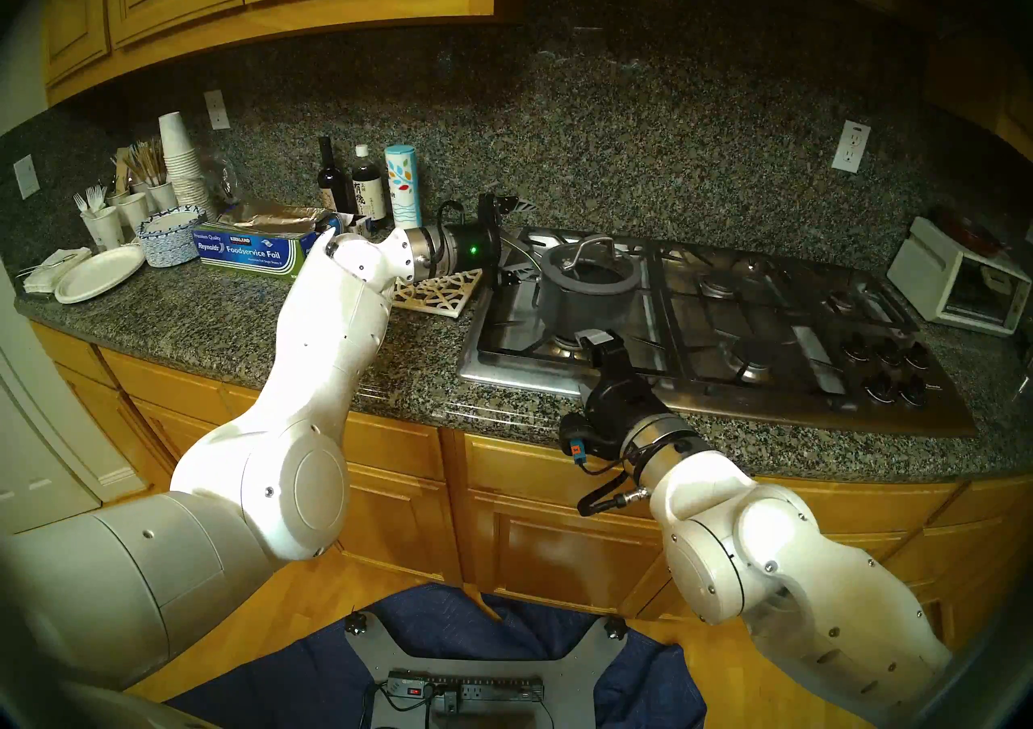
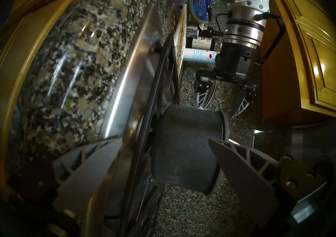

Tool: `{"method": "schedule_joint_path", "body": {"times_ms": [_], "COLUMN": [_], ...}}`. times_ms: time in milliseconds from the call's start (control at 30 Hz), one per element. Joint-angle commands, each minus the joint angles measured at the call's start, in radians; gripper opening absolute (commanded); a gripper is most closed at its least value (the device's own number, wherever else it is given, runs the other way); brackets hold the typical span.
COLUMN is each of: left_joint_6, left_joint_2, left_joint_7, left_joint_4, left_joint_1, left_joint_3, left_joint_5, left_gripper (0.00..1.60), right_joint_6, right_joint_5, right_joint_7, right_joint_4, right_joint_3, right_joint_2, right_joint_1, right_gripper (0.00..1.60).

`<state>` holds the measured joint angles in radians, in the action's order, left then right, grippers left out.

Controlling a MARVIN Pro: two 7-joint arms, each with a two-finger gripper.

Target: Pick up the pot, put it on the stove, take off the pot lid

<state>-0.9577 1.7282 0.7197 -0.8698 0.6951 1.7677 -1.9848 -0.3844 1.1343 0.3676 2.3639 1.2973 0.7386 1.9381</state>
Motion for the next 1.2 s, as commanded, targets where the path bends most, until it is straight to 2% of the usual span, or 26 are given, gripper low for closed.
{"method": "schedule_joint_path", "body": {"times_ms": [0, 533, 1167], "left_joint_6": [-0.002, -0.002, -0.002], "left_joint_2": [-0.024, -0.096, -0.174], "left_joint_7": [-0.068, -0.094, -0.050], "left_joint_4": [-0.066, -0.178, -0.312], "left_joint_1": [-0.037, 0.040, 0.126], "left_joint_3": [-0.031, -0.109, -0.161], "left_joint_5": [-0.027, -0.090, -0.208], "left_gripper": [1.60, 1.60, 1.60], "right_joint_6": [0.003, 0.003, 0.004], "right_joint_5": [0.008, 0.008, 0.009], "right_joint_7": [-0.021, -0.024, -0.026], "right_joint_4": [0.027, 0.027, 0.027], "right_joint_3": [0.014, 0.015, 0.015], "right_joint_2": [-0.001, -0.001, -0.001], "right_joint_1": [-0.016, -0.015, -0.015], "right_gripper": [1.60, 1.60, 1.60]}}
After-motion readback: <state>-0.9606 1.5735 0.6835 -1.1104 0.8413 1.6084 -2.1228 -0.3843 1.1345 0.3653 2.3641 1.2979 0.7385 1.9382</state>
